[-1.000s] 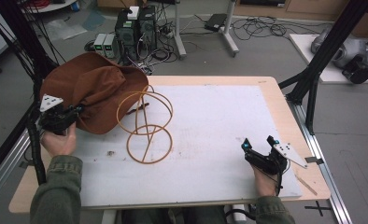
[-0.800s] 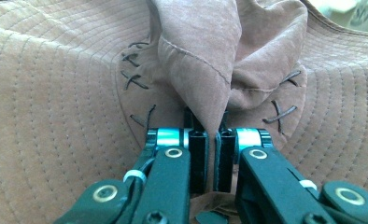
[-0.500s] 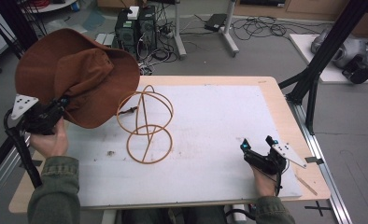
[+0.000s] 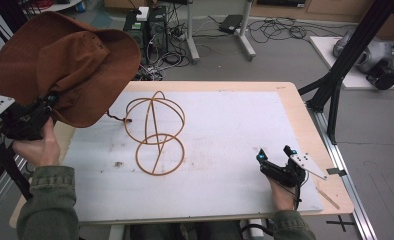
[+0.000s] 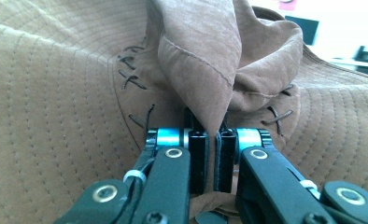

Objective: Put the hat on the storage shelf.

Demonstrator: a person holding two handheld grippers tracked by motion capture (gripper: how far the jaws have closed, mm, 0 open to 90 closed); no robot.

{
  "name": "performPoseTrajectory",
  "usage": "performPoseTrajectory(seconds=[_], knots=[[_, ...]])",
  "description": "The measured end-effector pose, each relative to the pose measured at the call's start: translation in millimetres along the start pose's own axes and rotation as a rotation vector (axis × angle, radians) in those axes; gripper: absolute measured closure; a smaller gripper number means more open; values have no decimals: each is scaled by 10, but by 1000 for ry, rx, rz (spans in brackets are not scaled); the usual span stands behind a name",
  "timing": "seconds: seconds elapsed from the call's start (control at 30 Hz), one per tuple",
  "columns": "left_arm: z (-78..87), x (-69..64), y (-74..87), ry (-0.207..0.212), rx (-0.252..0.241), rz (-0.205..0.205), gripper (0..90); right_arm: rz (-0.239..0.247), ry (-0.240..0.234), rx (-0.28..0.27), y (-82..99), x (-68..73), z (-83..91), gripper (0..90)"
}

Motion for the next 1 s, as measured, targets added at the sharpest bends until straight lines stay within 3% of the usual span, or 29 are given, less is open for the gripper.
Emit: performPoseTrajectory(seconds=[0.13, 0.17, 0.2, 0.23, 0.27, 0.47, 0.57, 0.63, 0.8, 0.83, 0.87, 0.9, 1.0], knots=[[84, -150, -187, 47, -38, -39, 875, 8, -2, -4, -2, 9, 2, 30], [115, -210, -263, 79, -52, -36, 874, 3, -5, -5, -4, 14, 7, 30], [115, -210, -263, 79, -52, -36, 874, 2, -7, -5, -4, 15, 10, 30], [151, -273, -352, 131, -70, -21, 874, 2, -5, -9, -5, 13, 12, 30], [151, -273, -352, 131, -70, -21, 874, 4, -4, -12, -7, 9, 14, 30], [272, -403, -523, 232, -124, -15, 874, 3, -7, -13, -10, -5, 22, 30], [324, -459, -565, 314, -145, 5, 874, 3, -7, -14, -11, -7, 20, 30], [345, -553, -581, 388, -143, 1, 874, 1, -9, -12, -10, -1, 17, 30], [315, -750, -571, 440, -116, -39, 873, 5, -11, -12, -11, 4, 22, 30], [261, -853, -559, 497, -91, -48, 873, 4, -11, -13, -11, 5, 22, 30], [261, -853, -559, 497, -91, -48, 873, 3, -12, -14, -11, 6, 21, 30], [191, -955, -543, 561, -59, -50, 872, 4, -13, -13, -11, 5, 21, 30], [117, -1043, -518, 592, -33, -62, 871, 1, -15, -8, -9, 9, 20, 30]])
Point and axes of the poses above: each handheld gripper's, and its own axes: z roughly backward along the jaws, y roughly out of its underside, x roughly to its left, the point moved 1 cm from there along -z, roughly forward along the jaws, and after that the axes turned 11 degrees about x, right-handed, at the moved point
